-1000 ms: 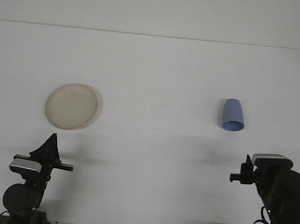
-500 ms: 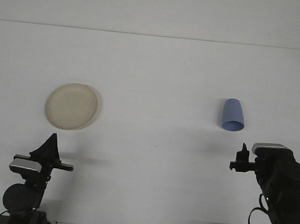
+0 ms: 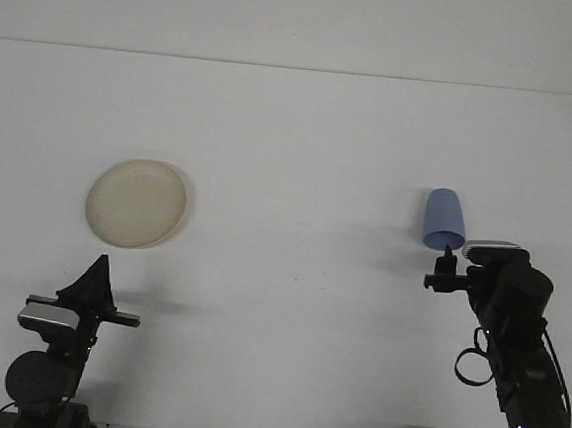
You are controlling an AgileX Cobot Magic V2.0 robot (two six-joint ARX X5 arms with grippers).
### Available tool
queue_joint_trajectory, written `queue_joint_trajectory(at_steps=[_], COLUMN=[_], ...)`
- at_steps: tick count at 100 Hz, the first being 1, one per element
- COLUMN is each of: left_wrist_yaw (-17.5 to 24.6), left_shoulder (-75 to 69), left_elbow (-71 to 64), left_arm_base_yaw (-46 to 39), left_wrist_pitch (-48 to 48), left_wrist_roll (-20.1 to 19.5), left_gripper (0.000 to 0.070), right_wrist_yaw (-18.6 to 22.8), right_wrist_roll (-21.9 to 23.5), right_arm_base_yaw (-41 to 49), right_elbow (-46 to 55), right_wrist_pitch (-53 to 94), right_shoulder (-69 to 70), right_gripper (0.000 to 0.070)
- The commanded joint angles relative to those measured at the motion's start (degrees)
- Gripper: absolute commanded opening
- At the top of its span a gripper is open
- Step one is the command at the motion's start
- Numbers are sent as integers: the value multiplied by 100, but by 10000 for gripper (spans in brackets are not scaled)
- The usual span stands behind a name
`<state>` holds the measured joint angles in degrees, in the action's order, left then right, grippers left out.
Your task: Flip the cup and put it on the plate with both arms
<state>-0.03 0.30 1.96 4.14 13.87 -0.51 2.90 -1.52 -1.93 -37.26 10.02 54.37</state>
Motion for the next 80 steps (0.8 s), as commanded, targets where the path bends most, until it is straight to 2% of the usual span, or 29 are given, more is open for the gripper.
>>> queue_joint_trajectory(at_steps=[1,14,31,57,80], left_wrist_yaw=[-15,-15,-15,-15,-15], left_shoulder=[-11,-11,-11,-11,-11], left_elbow=[-116,-116,-116,-116,-116], left_arm_base_yaw=[0,0,0,0,0], left_wrist_pitch=[81,81,79,79,81], left_wrist_roll=[11,11,11,9,9], left_gripper=[11,11,11,11,11], right_wrist_yaw=[-13,22,35,459,509], right_wrist_roll=[177,273,116,31,-44], right_arm_base_yaw=[-57,-205,-328,-599,-682], right_elbow=[125,573,905,964,964], right_wrist_pitch=[-378,-1233,-2028,-3296,-4133], right_shoulder=[83,249,662,1676,2597], right_gripper=[483,483,483,483,483])
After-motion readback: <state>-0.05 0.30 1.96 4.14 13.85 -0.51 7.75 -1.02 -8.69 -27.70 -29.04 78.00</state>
